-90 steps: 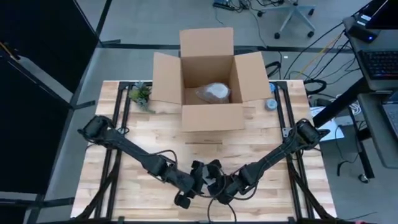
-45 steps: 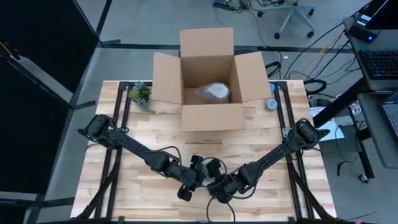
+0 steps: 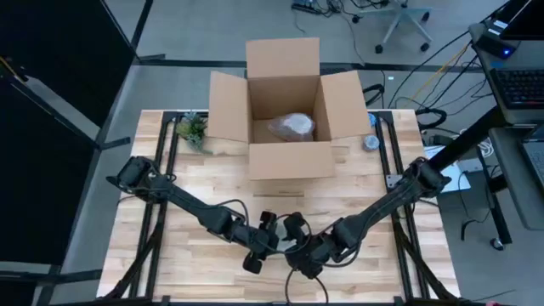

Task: Wrap mug
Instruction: Wrap the orange mug with bubble wrap

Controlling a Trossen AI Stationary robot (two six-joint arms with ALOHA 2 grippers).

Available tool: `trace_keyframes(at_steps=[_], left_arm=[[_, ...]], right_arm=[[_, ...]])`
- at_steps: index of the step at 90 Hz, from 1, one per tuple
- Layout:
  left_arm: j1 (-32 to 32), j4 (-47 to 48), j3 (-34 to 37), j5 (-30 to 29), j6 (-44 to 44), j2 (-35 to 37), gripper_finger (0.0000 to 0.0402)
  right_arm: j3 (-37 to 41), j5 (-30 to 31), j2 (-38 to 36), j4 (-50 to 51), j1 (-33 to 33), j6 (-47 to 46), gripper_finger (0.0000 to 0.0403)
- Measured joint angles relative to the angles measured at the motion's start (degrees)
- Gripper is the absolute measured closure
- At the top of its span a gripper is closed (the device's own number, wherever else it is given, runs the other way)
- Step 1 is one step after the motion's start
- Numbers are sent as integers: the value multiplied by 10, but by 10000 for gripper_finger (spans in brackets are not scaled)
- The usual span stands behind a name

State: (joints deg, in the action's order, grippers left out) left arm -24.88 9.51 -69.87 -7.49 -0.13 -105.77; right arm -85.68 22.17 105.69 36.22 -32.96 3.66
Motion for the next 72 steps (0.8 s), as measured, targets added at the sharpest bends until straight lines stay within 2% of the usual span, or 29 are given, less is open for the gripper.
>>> trace_keyframes(at_steps=[10, 24, 50, 61, 72], left_arm=[[4, -11, -1, 0, -6, -12, 240], [4, -28, -1, 0, -4, -24, 240], [5, -23, -1, 0, -8, -25, 240], [5, -23, 0, -1, -10, -25, 240], [5, -25, 0, 0, -9, -25, 240]], right_arm=[[0, -4, 0, -5, -1, -10, 203], [-1, -74, 24, -29, 1, -47, 203], [-2, -69, 80, -10, 18, -64, 203], [-7, -78, 65, 4, 15, -58, 203], [-34, -42, 33, 37, 5, -41, 203]])
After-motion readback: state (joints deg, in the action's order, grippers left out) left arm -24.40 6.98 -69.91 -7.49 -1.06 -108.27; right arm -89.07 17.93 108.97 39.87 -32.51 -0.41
